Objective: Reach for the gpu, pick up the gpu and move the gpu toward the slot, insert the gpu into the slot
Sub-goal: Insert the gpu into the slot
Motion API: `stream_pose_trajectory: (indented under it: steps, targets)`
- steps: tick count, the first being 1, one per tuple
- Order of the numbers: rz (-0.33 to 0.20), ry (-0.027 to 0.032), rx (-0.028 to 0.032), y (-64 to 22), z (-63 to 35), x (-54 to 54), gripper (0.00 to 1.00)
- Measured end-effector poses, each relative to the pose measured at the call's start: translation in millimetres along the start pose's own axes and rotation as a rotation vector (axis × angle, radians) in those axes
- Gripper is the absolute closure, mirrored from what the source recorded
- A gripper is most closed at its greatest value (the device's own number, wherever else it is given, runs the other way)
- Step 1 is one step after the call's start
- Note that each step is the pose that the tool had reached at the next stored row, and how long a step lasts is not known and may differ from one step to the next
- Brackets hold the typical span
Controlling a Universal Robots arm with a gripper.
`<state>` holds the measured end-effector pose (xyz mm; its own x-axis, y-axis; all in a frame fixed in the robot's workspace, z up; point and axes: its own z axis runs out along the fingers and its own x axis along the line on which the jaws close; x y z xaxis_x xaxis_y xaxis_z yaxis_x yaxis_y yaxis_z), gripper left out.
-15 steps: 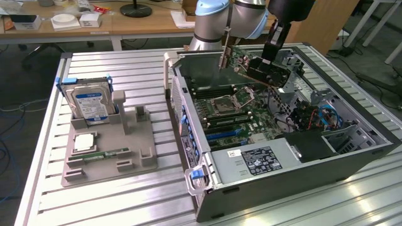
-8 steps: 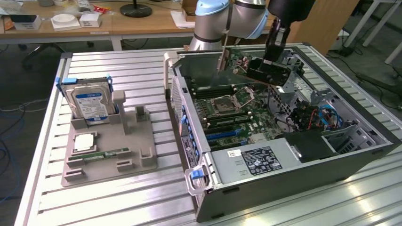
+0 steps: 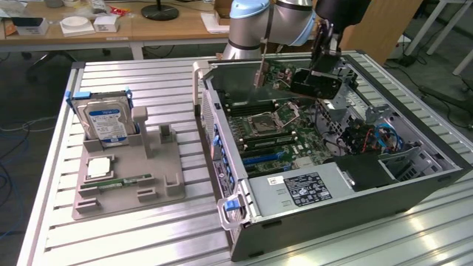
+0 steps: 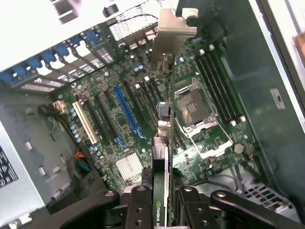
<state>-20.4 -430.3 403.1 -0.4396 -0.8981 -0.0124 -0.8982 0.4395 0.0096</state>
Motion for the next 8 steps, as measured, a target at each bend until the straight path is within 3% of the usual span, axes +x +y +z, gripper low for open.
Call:
stream_pose_trajectory:
  steps: [8]
  targets:
    - [-0.146, 0.0014, -0.0018, 0.0, 0.1, 0.0, 0.74]
